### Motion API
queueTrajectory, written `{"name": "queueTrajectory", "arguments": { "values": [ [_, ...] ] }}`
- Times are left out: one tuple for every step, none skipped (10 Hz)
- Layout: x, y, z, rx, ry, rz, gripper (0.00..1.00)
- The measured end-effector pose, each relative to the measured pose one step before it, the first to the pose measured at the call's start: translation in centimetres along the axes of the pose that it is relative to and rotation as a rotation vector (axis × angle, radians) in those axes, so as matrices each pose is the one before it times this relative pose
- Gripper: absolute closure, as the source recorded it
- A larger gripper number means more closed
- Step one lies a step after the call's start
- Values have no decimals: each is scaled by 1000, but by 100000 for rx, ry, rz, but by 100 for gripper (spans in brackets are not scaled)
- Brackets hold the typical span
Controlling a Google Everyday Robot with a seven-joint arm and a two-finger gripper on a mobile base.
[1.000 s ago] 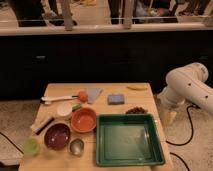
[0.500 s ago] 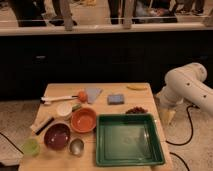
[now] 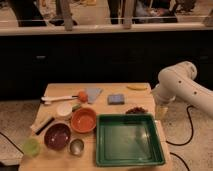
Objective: Wipe tray with sponge
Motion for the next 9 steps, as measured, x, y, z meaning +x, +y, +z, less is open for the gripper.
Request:
{"name": "queueTrajectory", "arguments": {
  "values": [
    [-867,-1112,656,356,-1289,-580,20],
    [-843,-1037,574,502,-1150,-406,20],
    [-33,-171,198,171,-517,165,20],
    [129,-168,215,465,-564,145,20],
    [-370,-443,220,524,-1107,-182,20],
    [-296,-586,212,276,-721,-162,20],
    [-428,-770,562,178,-910,-420,20],
    [-244,-502,473,180,-646,-109,20],
    [-36,-181,280,255,-271,69,20]
  ]
}}
